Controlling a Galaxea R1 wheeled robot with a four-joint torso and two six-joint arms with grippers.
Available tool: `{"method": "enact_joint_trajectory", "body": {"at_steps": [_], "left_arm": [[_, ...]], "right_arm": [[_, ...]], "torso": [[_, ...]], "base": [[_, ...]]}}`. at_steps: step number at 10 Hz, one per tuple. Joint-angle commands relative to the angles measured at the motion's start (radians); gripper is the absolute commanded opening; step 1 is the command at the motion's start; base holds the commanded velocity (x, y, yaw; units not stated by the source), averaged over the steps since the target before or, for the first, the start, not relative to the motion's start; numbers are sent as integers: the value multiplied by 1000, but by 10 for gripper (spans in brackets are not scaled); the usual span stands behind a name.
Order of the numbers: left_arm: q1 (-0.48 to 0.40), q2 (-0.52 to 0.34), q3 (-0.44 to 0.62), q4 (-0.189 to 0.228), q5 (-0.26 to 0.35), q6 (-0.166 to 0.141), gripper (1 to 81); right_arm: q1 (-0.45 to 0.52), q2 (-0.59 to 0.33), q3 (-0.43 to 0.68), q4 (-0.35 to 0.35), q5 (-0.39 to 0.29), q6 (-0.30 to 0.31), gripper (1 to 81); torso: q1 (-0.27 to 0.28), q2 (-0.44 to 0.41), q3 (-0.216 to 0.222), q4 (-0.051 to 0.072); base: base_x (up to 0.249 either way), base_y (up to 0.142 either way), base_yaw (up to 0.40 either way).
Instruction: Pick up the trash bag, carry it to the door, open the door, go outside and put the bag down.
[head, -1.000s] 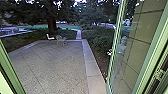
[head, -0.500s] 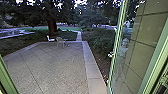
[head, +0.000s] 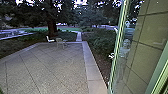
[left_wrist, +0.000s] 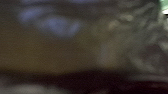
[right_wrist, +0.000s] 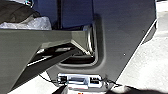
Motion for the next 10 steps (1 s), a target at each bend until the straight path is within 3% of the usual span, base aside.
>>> {"method": "enact_joint_trajectory", "body": {"at_steps": [1, 10], "left_arm": [[-44, 0, 4, 2, 74, 4, 10], [-44, 3, 4, 2, 74, 4, 10]], "right_arm": [[47, 3, 9, -3, -61, -10, 811], [45, 3, 5, -2, -61, -10, 811]], "torso": [[0, 0, 0, 0], [1, 0, 0, 0]], "base": [[117, 0, 0], [117, 0, 0]]}}
